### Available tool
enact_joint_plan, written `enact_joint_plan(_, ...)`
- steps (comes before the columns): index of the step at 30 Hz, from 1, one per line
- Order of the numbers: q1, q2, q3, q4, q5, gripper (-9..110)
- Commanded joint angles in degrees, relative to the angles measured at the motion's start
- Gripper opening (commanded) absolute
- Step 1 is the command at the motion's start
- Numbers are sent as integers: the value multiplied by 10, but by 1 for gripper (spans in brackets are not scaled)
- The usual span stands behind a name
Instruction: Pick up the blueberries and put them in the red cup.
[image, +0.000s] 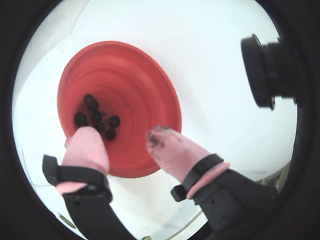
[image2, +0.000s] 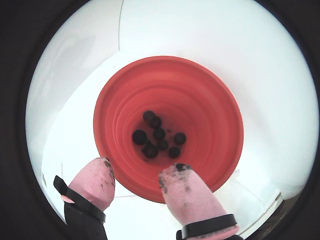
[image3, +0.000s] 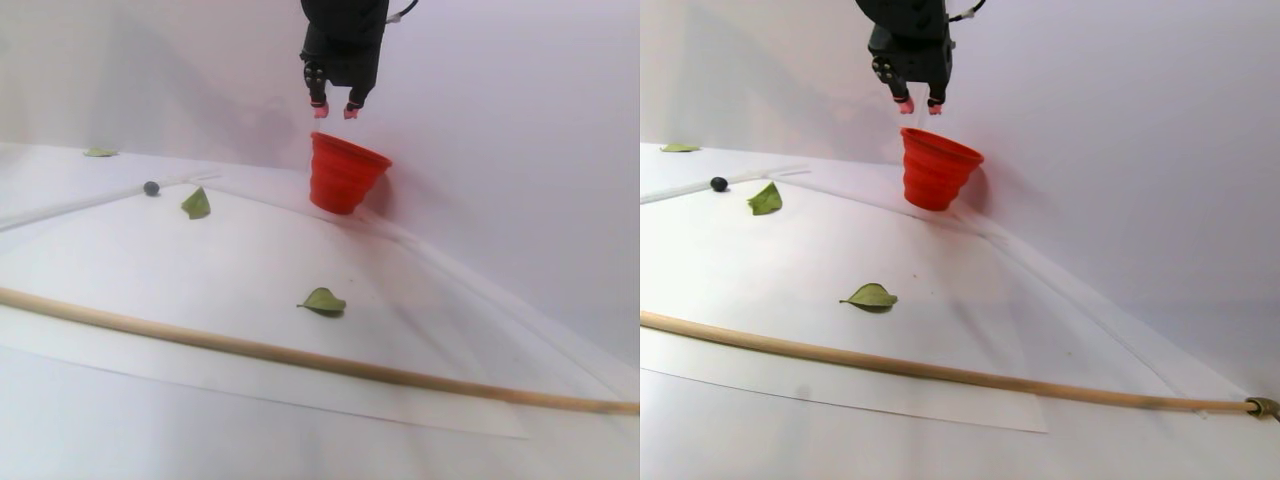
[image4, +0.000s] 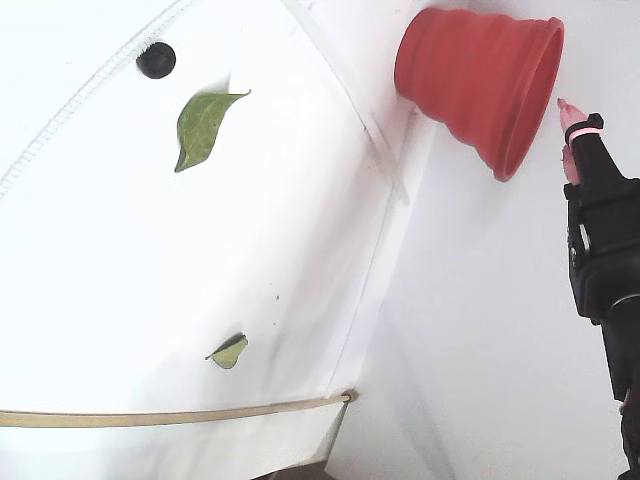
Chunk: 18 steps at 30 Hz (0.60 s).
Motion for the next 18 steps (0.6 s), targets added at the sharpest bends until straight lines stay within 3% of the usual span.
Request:
enact_joint_plan(1, -4, 102, 0, 7, -3, 17)
enact_joint_plan(18, -68, 183, 81, 71, 6, 17)
